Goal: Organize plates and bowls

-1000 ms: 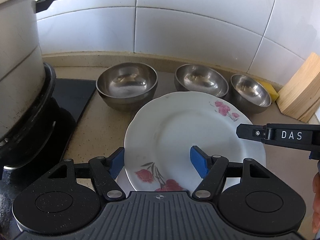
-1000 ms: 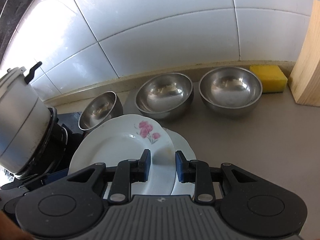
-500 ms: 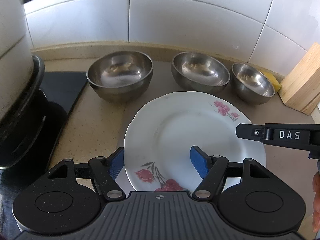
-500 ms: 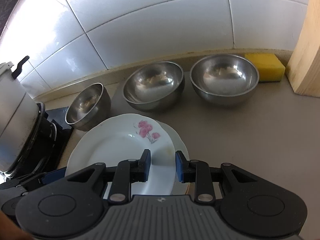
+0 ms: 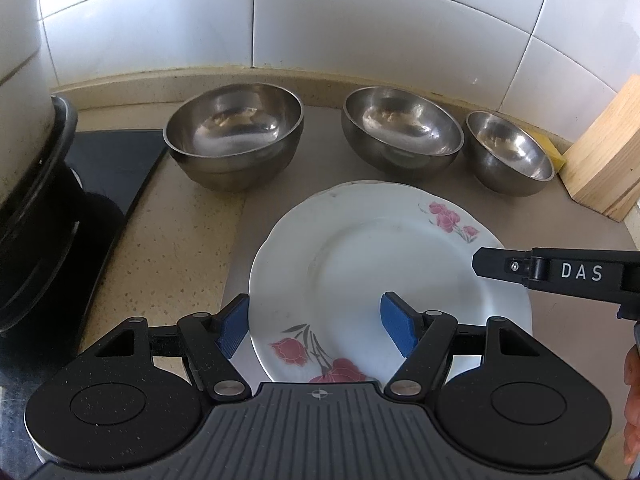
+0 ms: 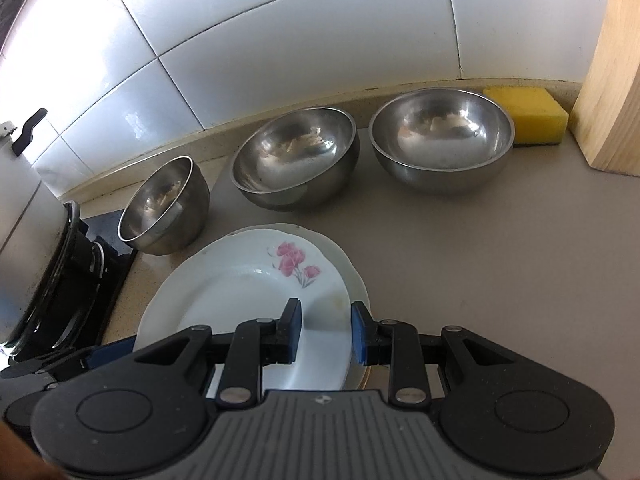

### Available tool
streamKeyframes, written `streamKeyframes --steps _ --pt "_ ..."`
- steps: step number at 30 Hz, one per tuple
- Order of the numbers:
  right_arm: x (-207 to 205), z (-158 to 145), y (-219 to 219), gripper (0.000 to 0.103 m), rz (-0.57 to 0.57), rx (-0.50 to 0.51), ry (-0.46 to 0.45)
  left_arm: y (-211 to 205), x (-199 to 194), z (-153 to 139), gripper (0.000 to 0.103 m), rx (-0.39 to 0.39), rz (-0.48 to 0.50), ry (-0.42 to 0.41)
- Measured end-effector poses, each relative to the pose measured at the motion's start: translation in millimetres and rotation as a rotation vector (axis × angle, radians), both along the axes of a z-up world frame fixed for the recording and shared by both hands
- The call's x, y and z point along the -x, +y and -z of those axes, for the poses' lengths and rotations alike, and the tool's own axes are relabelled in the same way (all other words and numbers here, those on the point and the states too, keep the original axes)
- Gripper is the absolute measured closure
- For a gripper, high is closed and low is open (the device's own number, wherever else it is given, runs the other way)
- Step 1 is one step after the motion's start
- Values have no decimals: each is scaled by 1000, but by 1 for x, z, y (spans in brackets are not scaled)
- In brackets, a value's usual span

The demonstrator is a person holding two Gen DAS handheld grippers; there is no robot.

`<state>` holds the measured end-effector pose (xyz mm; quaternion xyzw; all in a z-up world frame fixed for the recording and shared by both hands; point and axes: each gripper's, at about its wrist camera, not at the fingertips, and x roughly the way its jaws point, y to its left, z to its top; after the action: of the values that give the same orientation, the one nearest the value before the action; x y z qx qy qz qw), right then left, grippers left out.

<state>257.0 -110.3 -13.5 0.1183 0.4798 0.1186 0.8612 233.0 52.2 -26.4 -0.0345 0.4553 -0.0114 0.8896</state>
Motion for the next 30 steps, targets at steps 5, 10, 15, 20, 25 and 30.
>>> streamKeyframes --steps 5,10,15,20,25,30 --pt "0 0 -1 95 8 -6 -1 0 0 1 34 7 4 0" --pt "1 -1 -2 94 13 -8 -2 -1 0 1 35 9 9 2" --pt "2 -2 -3 94 18 -1 -2 -1 0 -1 39 2 14 -6" --pt "3 -5 -4 94 19 5 -9 -3 2 -5 38 -11 22 -24" --pt "6 -13 -5 94 6 5 -51 -5 5 -7 36 -17 25 -34" --pt "10 -20 -2 94 -11 42 -84 -6 10 -13 32 -26 25 -53"
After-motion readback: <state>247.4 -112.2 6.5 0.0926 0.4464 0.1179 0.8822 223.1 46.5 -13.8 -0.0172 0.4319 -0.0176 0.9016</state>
